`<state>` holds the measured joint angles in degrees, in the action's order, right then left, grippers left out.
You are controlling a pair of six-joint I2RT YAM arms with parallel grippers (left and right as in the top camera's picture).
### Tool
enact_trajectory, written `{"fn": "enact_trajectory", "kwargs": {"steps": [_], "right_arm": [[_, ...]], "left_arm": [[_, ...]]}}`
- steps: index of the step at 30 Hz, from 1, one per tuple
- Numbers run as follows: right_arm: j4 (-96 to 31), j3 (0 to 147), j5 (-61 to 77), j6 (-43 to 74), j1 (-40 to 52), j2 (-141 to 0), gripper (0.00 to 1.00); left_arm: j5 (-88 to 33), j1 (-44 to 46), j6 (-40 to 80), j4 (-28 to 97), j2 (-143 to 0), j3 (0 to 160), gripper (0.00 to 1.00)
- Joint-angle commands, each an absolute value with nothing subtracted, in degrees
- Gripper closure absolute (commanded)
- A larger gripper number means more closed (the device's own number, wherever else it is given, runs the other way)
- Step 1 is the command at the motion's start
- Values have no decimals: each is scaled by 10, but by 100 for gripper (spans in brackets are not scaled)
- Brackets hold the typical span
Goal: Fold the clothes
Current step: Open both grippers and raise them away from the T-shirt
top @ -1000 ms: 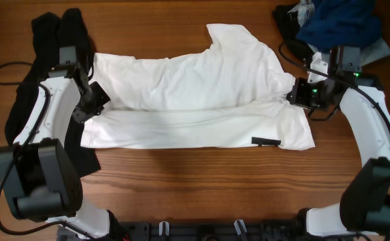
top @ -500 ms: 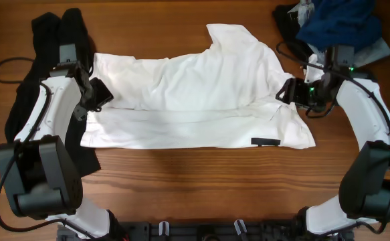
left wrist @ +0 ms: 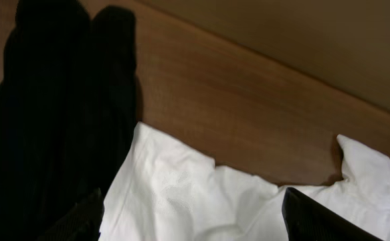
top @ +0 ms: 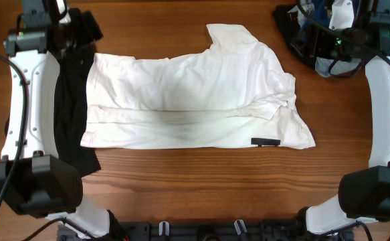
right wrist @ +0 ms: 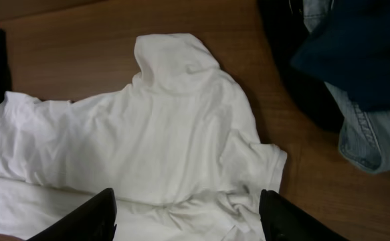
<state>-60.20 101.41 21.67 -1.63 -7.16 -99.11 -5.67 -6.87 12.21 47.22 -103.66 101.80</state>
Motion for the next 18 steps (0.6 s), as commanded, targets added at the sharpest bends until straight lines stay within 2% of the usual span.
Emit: {"fn": "enact_trajectory", "kwargs": {"steps": [1,7,11,18], "right_arm": [[-608,1021,227,-30,-65,-992,31],[-611,1021,225,-29,-55,-992,31],[-611,1021,214,-28,-55,-992,28],[-618,1021,208,-28,-55,-992,28]], "left_arm": [[-77,-69,68,458,-1136,1041,14],[-70,-41,-10,387,-1234,1042,14],[-22,-26,-34,359,-1266,1042,12],[-11,-24,-42,326,-1311,1042,12]]}}
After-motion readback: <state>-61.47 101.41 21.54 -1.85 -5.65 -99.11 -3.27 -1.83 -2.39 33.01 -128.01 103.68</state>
